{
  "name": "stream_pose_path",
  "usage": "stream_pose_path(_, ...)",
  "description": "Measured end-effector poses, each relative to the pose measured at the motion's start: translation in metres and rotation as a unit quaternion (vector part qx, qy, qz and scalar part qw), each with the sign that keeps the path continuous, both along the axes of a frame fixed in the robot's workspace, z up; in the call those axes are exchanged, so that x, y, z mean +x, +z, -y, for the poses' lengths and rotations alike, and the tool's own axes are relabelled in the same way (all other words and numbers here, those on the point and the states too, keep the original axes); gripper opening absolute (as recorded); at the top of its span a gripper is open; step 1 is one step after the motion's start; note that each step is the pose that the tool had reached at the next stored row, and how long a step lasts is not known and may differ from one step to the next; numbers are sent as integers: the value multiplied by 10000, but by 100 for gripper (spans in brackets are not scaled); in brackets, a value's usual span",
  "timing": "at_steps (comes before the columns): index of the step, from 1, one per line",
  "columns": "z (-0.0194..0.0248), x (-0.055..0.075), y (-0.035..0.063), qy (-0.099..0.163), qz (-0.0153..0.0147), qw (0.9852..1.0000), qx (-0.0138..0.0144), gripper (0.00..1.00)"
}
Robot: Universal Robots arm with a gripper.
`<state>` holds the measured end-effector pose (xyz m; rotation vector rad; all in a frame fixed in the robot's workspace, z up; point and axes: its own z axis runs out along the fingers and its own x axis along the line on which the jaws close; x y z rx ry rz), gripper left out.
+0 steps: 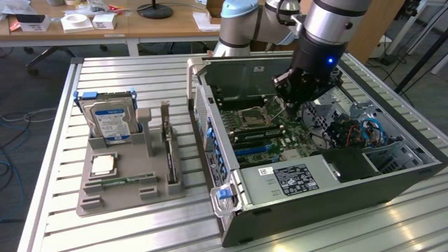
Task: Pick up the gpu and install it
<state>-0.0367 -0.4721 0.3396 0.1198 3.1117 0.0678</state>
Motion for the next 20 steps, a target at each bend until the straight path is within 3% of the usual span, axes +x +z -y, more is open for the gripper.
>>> stream_pose_path(2,-9,53,-4,0,0,10000,30,10)
stream_pose_path(5,-46,121,-12,0,-1,10000,37,10)
stream_pose_path(17,-369,204,-33,0,1,10000,36,10)
stream_pose_path(20,-405,209,-34,-1,2,10000,36,10)
